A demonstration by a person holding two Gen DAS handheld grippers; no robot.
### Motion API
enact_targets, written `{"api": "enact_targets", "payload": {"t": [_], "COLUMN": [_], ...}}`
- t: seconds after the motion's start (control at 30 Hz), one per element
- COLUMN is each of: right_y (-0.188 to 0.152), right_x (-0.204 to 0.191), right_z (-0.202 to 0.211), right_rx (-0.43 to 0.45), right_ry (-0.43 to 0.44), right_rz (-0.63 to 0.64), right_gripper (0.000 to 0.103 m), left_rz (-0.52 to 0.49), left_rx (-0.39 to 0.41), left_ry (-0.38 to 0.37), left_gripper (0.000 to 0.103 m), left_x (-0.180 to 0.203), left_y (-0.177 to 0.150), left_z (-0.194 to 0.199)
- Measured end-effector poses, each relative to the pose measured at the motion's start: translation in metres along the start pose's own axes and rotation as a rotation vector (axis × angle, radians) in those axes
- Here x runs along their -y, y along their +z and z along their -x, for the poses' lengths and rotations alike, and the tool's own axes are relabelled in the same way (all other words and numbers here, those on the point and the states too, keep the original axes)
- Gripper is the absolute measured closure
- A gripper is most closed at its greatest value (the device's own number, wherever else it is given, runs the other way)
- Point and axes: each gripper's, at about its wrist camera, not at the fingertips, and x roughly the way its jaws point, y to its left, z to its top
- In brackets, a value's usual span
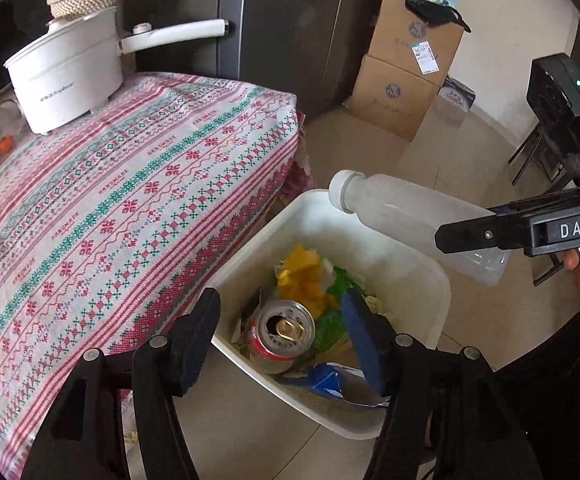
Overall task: Collect trash
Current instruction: 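Carry the red can and plastic bottle to the bin and release both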
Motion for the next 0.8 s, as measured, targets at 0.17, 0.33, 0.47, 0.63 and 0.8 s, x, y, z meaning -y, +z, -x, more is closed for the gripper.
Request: {"api": "enact_targets", "payload": {"t": [0.17,0.33,0.47,0.63,0.8], "right_y": [-0.001,0.000,0.002,0.005,0.001], "right_x": [-0.001,-0.003,-0.004,-0.008,-0.019], "right_z": [-0.005,-0.012,-0.018,-0.010,0.005], "right_rx": [-0.015,-0.029,-0.034,0.012,0.076], "right_ry": [-0.009,-0.019,-0.025,-0.032,-0.075], "right_rz": [0.005,0.004,-0.002,-0.008,0.027], "right_gripper": [0.051,0.051,0.050,0.028,0.027], "left_rz": [0.036,0.041,0.059,0.091,0.114], "left_rx": [0.008,0.014,0.017,0.026,0.060], "left_ry": [0.036,0.092,0.118,0.151,0.203], "left_gripper": [0.027,0.024,0.022,0.017,0.014], "left_x": [-0.011,-0.018,-0.022,-0.027,-0.030], "left_y": [-0.002,-0.008,-0.015,-0.022,-0.029], "left_z": [0.016,0.029,0.041,0.057,0.077]}}
